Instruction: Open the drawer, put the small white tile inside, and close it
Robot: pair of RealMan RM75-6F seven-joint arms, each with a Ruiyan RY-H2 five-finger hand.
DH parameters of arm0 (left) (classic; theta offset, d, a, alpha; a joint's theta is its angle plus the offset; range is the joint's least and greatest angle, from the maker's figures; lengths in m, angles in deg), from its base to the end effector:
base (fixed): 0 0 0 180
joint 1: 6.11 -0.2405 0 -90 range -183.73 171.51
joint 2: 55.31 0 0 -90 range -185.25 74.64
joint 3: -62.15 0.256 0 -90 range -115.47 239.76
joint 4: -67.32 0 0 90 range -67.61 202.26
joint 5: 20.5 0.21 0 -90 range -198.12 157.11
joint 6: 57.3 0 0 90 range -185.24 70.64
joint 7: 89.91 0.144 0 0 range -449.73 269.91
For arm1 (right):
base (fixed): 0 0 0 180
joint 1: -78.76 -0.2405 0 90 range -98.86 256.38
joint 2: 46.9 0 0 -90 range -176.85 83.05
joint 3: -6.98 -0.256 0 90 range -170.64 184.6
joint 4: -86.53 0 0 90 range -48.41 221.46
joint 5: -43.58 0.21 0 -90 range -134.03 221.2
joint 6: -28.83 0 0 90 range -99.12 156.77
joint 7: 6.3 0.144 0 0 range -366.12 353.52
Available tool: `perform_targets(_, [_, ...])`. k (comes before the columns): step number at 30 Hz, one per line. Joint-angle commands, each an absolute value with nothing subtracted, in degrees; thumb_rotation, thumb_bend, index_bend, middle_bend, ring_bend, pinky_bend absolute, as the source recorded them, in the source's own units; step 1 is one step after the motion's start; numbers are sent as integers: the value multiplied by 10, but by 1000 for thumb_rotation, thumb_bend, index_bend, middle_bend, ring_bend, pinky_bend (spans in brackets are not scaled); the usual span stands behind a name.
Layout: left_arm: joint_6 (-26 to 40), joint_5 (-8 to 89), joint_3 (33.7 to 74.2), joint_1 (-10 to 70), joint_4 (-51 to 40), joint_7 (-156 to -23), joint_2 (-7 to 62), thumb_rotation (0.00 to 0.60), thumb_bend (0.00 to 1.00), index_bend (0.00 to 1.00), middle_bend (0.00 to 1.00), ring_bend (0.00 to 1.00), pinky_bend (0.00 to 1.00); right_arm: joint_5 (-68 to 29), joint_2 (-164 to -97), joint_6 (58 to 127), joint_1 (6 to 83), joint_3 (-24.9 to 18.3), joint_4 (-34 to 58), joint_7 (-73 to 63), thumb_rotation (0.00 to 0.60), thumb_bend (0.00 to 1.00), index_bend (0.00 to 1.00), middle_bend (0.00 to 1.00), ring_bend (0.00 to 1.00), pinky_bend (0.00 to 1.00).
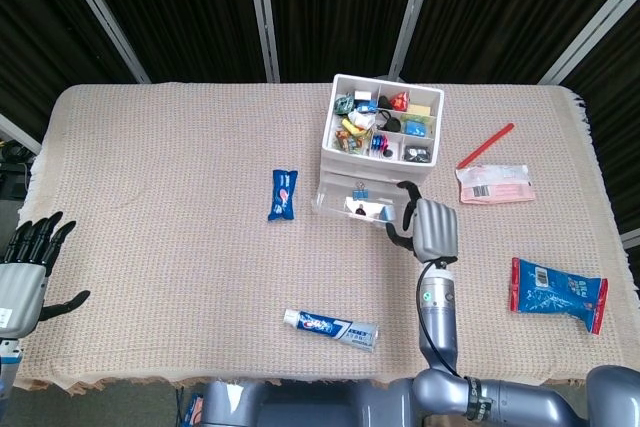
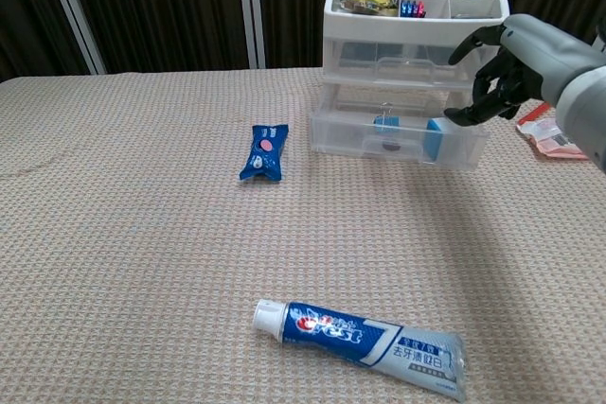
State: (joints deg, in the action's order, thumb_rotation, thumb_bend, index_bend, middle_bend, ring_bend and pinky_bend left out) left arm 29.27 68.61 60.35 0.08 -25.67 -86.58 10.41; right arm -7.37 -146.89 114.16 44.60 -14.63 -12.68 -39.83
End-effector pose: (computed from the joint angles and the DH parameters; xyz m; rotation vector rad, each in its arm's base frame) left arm -0.2949 0.1834 0.1471 -1.4475 -0.8449 -0.9439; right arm -0.1207 -0.3110 0.0135 1.1940 -1.1703 1.0949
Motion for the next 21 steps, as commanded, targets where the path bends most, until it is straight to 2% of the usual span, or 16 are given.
perform_targets(1, [295,686,603,0,-256,-865,105,600,152,86,0,0,0,-209,-1435,1154,476,-54,-137,-351,600,191,321,526,471,446])
perform_targets(3, [297,687,602,0,-256,-865,106,600,152,86,0,0,0,-268,-1419,1152,482,-12,-122,-343,600,192,321,443,353,384])
perform_targets(5, [299,686,601,-1,-255,-865,108,600,152,86,0,0,0,-323,-1404,1150,486,26,-97,-341,600,192,310,312,193,279])
perform_targets(8, [299,681,600,-2,-255,-865,109,600,152,86,0,0,0,-385,-1384,1141,490,75,-54,-358,600,194,227,162,25,116])
perform_targets(13, [302,668,593,-4,-256,-861,111,600,174,86,0,0,0,-430,-1367,1131,491,110,-15,-418,600,205,180,111,0,37])
perform_targets(21, [300,647,586,-7,-264,-850,113,600,183,86,0,0,0,-514,-1375,1114,483,136,76,-505,600,216,179,59,0,5])
